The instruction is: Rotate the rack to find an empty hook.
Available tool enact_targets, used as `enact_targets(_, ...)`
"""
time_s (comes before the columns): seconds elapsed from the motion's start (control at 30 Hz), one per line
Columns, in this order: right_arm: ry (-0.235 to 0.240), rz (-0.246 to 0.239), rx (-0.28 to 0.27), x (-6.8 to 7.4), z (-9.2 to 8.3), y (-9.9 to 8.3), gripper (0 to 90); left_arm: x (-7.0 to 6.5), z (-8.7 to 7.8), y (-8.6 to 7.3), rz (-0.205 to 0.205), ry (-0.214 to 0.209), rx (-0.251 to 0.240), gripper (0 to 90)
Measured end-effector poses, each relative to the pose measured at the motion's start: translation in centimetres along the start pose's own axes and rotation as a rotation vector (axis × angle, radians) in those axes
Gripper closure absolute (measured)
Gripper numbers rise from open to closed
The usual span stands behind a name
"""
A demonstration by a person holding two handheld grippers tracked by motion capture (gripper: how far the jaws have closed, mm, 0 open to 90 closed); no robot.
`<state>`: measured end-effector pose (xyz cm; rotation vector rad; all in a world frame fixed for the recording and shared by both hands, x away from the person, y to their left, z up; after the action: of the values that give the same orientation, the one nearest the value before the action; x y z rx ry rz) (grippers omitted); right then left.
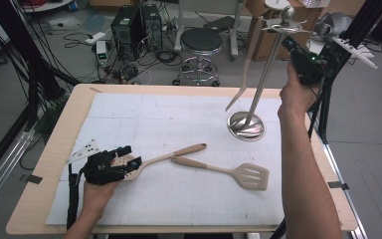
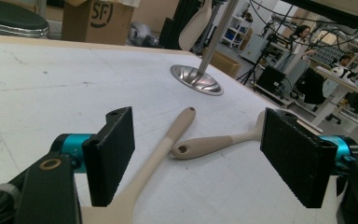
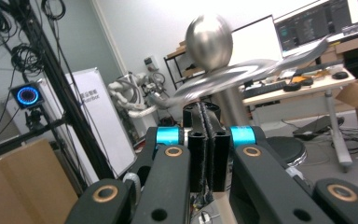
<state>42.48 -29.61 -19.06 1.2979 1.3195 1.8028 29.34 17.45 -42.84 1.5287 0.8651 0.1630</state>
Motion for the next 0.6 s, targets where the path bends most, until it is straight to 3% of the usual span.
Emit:
enact_targets(0.17, -0.034, -0.047, 0.029, 0.3, 0.0, 0.4, 89.6, 0.1, -0.1, 0.0, 0.001, 0.002, 0.001, 26.5)
enact_targets(0.27, -0.026, -0.016, 0.017, 0.1, -0.1, 0.3, 89.6, 0.1, -0.1, 0.0, -0.003, 0.003, 0.001, 26.5)
enact_targets(0.47, -0.018, -0.009, 0.017, 0.1, -0.4, -0.2, 89.5, 0.2, -0.2, 0.0, -0.003, 0.007, 0.001, 26.5)
enact_targets(0.6, 0.019, -0.010, 0.040, 0.4, -0.5, -1.0, 74.9, 0.2, -0.2, 0.0, -0.002, 0.009, -0.001, 26.5)
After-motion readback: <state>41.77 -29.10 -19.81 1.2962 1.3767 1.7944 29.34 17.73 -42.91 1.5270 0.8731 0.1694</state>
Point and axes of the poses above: each handheld gripper's, and its own axes: z roughly forward along the jaws, y roughly out of its top, x roughly to its left, the point moved 4 cm from there along z, roughly forward along the jaws, and after that the axes turned 2 degrees about x, right-handed, at the moved point
